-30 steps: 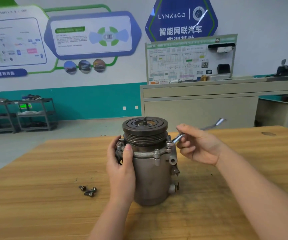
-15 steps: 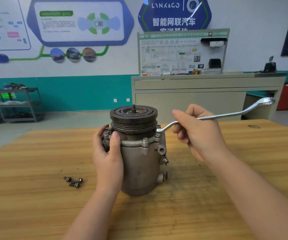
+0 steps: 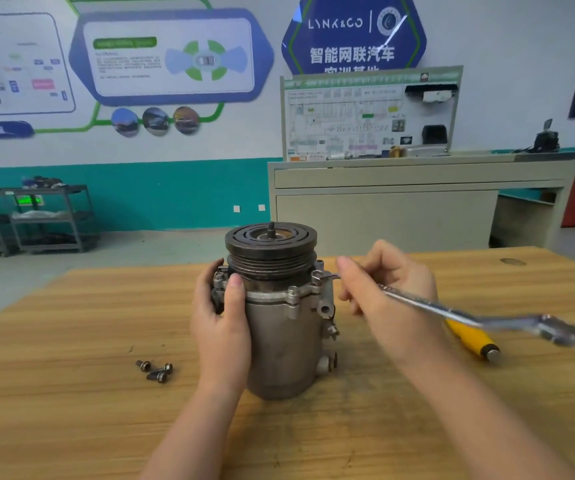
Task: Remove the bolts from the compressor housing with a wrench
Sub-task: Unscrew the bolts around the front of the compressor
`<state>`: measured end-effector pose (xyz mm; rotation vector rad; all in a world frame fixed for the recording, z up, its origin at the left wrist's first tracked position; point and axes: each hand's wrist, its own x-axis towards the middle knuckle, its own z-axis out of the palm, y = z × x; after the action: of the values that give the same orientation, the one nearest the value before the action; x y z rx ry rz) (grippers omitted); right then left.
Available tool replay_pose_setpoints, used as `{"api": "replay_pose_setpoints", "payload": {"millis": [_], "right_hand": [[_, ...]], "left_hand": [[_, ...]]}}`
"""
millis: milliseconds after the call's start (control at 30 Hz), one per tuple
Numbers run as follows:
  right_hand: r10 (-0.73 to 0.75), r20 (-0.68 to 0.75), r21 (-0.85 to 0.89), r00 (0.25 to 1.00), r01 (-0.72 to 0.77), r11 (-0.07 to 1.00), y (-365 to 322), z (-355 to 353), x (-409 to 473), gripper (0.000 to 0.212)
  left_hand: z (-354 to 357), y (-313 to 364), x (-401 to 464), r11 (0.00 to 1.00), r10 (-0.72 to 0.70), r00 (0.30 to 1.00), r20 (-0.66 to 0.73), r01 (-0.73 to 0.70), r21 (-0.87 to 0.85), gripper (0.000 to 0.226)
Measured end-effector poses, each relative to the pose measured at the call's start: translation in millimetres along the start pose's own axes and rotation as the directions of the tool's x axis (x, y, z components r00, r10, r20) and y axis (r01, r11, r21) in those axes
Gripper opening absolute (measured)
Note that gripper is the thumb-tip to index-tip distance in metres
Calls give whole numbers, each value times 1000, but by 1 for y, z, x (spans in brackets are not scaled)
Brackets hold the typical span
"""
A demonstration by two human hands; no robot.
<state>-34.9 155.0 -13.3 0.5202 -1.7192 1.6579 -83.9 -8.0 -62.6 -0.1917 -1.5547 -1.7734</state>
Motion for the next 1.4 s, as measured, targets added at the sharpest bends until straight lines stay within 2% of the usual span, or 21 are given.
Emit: {"api": "replay_pose_setpoints", "payload": {"millis": [33,67,100,167,267,367,400,467,533,667,800,1000,1067,1133,1200,1233,1300,1367,1400], "right_hand": [[152,99,195,983,-169,966,2,-7,9,36],[260,216,333,941,-321,886,5,-14,20,33],[332,321,406,887,-445,798,9,-19,30,31],[413,451,424,791,-597,681,18,-21,46,31],[452,506,485,734,-676,555,29,-13,57,27],[450,409,666,794,-597,448,31,-13,59,26],[454,355,688,817,-557,465,30,-15,58,28],[448,253,655,857,-492,573,25,-17,53,36],[397,182,581,899,-425,694,18,-14,44,42],[284,85,417,955,-293,860,9,-7,29,49],[182,14,203,983,-181,962,2,-5,22,49],[147,-52,-13,988,-148,989,-16,7,18,46],[1,-55,-248,998,-14,969,-20,17,11,43],[-214,26,-534,976,194,823,-22,28,0,42],[-331,102,-629,938,319,709,-23,32,-10,40],[-335,101,-622,937,322,714,-21,30,-12,38],[-198,31,-474,980,189,860,-15,20,-8,34],[51,18,-133,999,-48,990,-9,7,3,36],[168,74,54,983,-172,984,-6,-1,11,41]], "left_hand": [[0,-1,0,1000,-2,1000,-1,2,-1,37],[-1,-2,1,1000,-5,1000,-4,5,-3,41],[-1,-2,1,1000,-5,1000,-6,5,-2,44],[0,-2,2,1000,-1,1000,-2,1,6,49],[0,-3,1,1000,-3,1000,-2,3,2,47],[1,-3,2,1000,-2,1000,0,2,-7,43],[1,-3,2,1000,-5,1000,-3,5,-10,43],[2,-3,1,1000,-15,1000,-8,14,-18,44],[2,-3,1,1000,-21,1000,-4,21,-24,41],[2,-4,2,999,-25,1000,-6,25,-28,35],[2,-3,2,999,-29,1000,6,29,-21,38],[2,-2,3,1000,-23,1000,0,23,-15,37],[2,-2,2,1000,-24,1000,-1,24,-15,40],[1,-1,2,999,-37,999,13,37,-26,46],[0,-1,2,998,-51,998,35,52,-33,52],[0,-1,2,998,-50,998,34,50,-28,54],[0,-1,1,999,-44,999,23,45,-13,57],[0,-2,1,999,-48,999,22,48,-12,58],[0,-2,1,999,-47,999,23,47,-13,57]]}}
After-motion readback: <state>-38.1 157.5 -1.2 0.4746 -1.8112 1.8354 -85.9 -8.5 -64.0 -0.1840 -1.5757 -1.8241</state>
